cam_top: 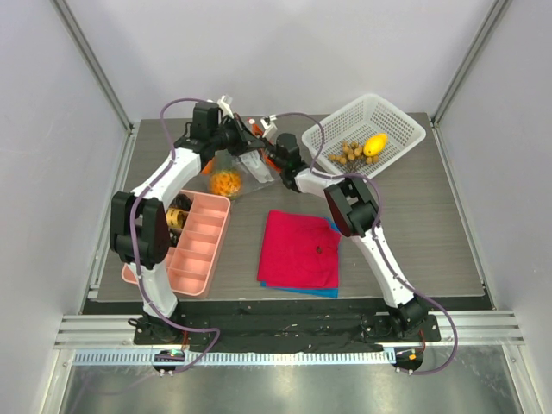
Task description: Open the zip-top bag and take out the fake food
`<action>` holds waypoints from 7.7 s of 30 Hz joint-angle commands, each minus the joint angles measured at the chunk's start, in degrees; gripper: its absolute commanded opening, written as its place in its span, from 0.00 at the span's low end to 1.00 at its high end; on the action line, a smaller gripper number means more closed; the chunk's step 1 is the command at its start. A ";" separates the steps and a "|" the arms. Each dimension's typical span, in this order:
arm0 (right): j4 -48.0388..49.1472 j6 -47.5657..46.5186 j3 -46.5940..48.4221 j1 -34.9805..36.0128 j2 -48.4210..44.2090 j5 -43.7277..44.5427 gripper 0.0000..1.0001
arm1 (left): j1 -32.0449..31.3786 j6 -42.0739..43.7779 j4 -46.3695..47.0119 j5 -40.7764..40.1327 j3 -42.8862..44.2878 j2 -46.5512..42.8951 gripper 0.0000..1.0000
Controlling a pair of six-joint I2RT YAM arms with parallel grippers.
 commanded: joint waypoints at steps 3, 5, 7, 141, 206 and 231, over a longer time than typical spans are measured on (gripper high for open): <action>3.36 -0.80 -0.63 0.41 -3.25 -0.41 0.04 | 0.36 0.37 1.07 0.36 -0.04 -2.64 0.00; 2.30 -2.82 -3.01 0.32 -6.68 -0.23 0.01 | 0.89 0.28 1.78 -0.86 -1.27 -3.88 0.00; 0.55 -6.67 -7.58 0.23 -11.32 0.90 0.02 | 1.85 0.37 2.66 -2.53 -2.50 -5.72 0.00; -66.63 -29.75 -9.08 -17.98 -50.45 28.79 0.85 | 5.81 -4.20 3.01 5.02 -0.57 -4.67 0.00; -70.92 -2.92 -0.48 0.14 -36.22 34.93 0.02 | 1.07 -0.78 2.13 3.70 -0.84 -5.82 0.00; -65.74 18.52 -3.28 0.67 -29.80 30.53 0.02 | 0.89 0.37 0.99 3.70 -0.13 -5.47 0.00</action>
